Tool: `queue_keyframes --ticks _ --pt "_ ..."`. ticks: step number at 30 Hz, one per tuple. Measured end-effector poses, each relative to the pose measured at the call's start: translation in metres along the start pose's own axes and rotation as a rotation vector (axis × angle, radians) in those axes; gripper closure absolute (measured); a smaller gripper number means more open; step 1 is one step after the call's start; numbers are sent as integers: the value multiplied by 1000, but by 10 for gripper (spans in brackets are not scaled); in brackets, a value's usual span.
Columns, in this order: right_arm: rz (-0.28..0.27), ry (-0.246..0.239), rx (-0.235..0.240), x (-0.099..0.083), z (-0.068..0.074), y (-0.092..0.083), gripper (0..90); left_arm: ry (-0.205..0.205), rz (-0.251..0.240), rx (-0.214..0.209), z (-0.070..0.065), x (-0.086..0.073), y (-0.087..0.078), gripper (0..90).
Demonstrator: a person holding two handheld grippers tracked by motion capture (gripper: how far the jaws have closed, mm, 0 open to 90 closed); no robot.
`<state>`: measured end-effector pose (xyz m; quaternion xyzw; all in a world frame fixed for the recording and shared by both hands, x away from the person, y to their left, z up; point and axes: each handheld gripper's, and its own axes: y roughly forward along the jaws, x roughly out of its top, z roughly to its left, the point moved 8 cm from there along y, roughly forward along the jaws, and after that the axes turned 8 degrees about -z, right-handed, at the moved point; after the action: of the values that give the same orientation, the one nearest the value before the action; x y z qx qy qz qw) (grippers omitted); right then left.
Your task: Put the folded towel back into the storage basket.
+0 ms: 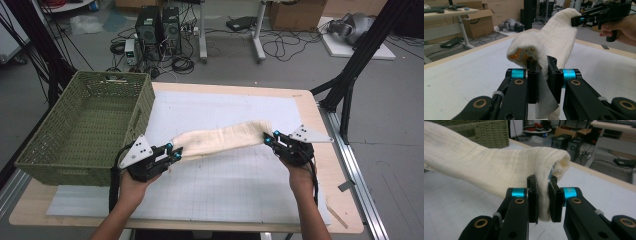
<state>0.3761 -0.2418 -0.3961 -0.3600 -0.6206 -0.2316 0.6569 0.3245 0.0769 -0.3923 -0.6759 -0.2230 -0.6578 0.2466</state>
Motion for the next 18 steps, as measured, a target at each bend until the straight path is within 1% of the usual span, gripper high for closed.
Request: queue_keyframes --ticks 3,5,6,9,10,12,13,18 --pt "-1 -19 6 11 -1 9 807 -8 -17 14 3 5 -4 811" --pt "1 -22 7 19 0 16 807 -3 -26 19 5 9 -7 812" --pt "1 -33 8 22 -1 19 807 -4 -31 24 5 11 -8 812" --pt "9 -45 11 31 0 28 807 -2 -38 30 6 14 -11 813" --pt "4 -50 14 35 0 32 807 -1 -47 35 7 18 -14 813" --pt "4 -50 13 38 0 35 807 -1 -53 37 7 19 -15 813" --pt "-5 -55 14 45 -1 41 807 4 -57 40 7 22 -17 813" --pt "-8 -79 21 59 2 58 806 4 -72 59 10 28 -25 813"
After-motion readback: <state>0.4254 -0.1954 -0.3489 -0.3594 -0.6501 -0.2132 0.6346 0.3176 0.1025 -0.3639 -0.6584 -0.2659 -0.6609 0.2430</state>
